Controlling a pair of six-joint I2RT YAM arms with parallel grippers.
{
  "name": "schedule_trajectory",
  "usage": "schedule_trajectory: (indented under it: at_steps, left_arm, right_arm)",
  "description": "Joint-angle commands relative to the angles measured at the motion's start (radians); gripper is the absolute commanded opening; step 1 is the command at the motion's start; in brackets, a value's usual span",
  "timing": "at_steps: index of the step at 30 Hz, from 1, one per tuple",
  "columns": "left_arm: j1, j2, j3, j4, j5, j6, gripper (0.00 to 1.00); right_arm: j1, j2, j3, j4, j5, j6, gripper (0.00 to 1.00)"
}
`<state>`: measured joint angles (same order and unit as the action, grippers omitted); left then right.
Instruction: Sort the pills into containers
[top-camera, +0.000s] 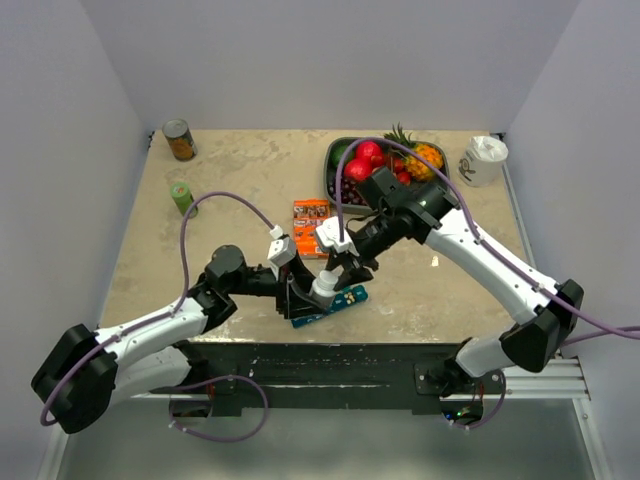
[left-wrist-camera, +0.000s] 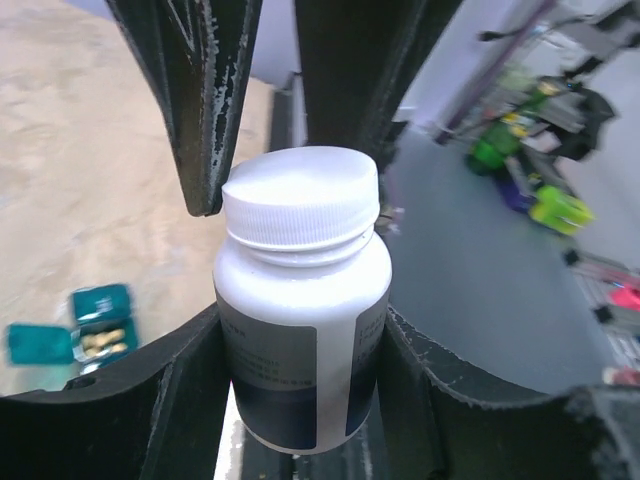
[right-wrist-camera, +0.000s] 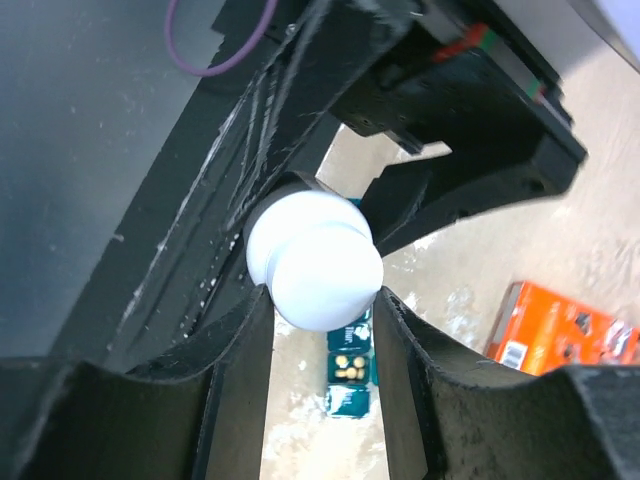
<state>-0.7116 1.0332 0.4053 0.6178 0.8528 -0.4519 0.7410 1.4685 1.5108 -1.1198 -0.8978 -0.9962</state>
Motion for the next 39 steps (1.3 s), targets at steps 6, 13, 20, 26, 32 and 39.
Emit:
schedule_trajectory:
  at_steps: [6,13,20,26,32,39]
  left_arm:
    - [0.014,0.019,0.133,0.003,0.1,0.061,0.0]
    - [0.015,-0.039,0.152,-0.231,-0.072,0.228,0.0]
    - [0.006,-0.076,0.158,-0.309,-0.185,0.297,0.0]
    - [0.003,-0.096,0.161,-0.326,-0.225,0.314,0.0]
    - [0.003,-0.087,0.158,-0.308,-0.212,0.308,0.0]
    - [0.003,-0.085,0.156,-0.286,-0.205,0.297,0.0]
  right_arm:
    - [0.066,-0.007,0.015,-0.097,-0.013,-0.23,0.62]
    - [0.035,-0.051,0.058,-0.017,-0.007,0.095,0.97]
    - [-0.049,-0.039,0.051,0.167,-0.069,0.48,0.93]
    - [-0.054,-0.004,0.025,0.259,0.014,0.604,0.87]
    - [-0.043,0.027,0.012,0.259,0.023,0.611,0.82]
    - [-0.028,0.052,0.017,0.23,0.033,0.584,0.47]
